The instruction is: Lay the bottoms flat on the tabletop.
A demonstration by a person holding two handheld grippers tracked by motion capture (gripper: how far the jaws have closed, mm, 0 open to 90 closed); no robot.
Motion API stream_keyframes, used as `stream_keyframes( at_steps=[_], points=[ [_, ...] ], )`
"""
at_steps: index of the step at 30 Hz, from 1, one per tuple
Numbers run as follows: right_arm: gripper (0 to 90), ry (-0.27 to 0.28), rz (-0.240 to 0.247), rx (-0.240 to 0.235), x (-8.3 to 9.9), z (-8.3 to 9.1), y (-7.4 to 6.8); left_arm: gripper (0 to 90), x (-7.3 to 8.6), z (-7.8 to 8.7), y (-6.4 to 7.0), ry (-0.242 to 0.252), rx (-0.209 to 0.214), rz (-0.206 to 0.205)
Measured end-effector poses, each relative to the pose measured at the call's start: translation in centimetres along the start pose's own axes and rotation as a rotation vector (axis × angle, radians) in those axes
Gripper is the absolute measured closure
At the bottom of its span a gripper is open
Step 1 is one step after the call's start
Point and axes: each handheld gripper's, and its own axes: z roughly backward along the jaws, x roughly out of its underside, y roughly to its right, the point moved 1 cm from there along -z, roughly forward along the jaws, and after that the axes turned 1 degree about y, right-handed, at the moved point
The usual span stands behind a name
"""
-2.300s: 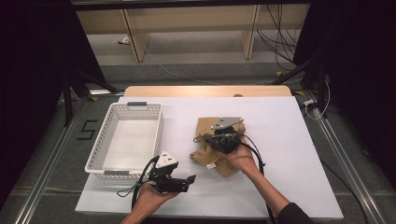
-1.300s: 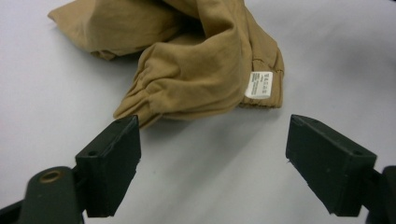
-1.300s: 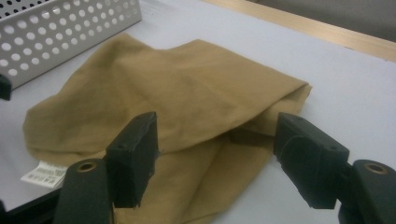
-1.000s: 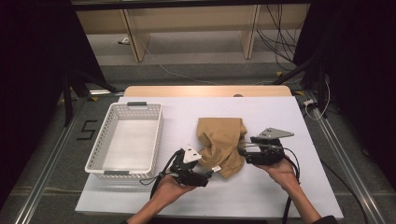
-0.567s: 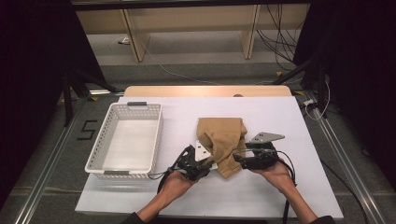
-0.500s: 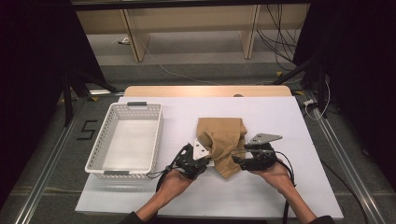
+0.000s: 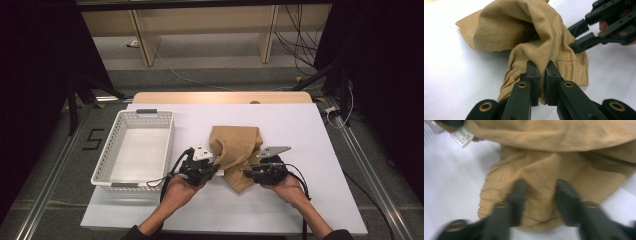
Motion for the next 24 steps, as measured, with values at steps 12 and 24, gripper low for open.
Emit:
stream_keyframes(
  at_steps=[12, 24],
  points=[
    [87.7, 0.028, 0.023, 0.052, 0.1, 4.2, 1.2, 83.6, 0.0, 1.3, -0.9, 0.02, 0.117, 0.127],
    [87.9, 0.012, -0.015, 0.08, 3.0, 7.6, 1.8, 83.5, 1.9, 1.2, -0.8, -0.056, 0.224, 0.231]
  ],
)
